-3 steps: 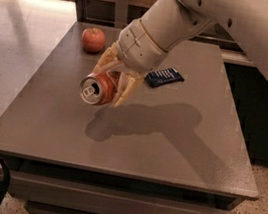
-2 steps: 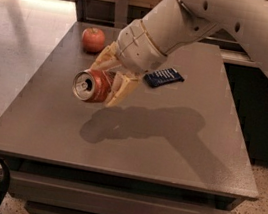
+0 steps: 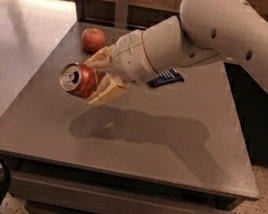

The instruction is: Place coke can upright

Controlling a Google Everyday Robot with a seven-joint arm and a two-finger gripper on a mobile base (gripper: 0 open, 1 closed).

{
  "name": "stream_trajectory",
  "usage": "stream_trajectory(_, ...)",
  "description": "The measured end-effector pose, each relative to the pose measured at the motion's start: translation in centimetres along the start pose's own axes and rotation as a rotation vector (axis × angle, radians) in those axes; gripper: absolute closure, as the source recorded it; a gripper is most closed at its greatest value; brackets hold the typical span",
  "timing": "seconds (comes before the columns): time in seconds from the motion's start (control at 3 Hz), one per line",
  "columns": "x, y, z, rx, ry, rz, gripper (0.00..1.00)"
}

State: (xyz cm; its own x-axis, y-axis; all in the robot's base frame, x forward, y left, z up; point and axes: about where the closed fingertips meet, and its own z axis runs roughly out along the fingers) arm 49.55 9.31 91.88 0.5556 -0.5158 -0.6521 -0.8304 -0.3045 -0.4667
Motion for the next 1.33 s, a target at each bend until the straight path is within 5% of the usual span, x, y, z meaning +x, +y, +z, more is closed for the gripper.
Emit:
stream_trajectory(0.67,1.0,-0.8,1.9,0.265,-0.133,0.064,1.0)
stream_trajectory(1.33,0.9,-0.4,2.0,0.288,-0.173,0.104,1.0)
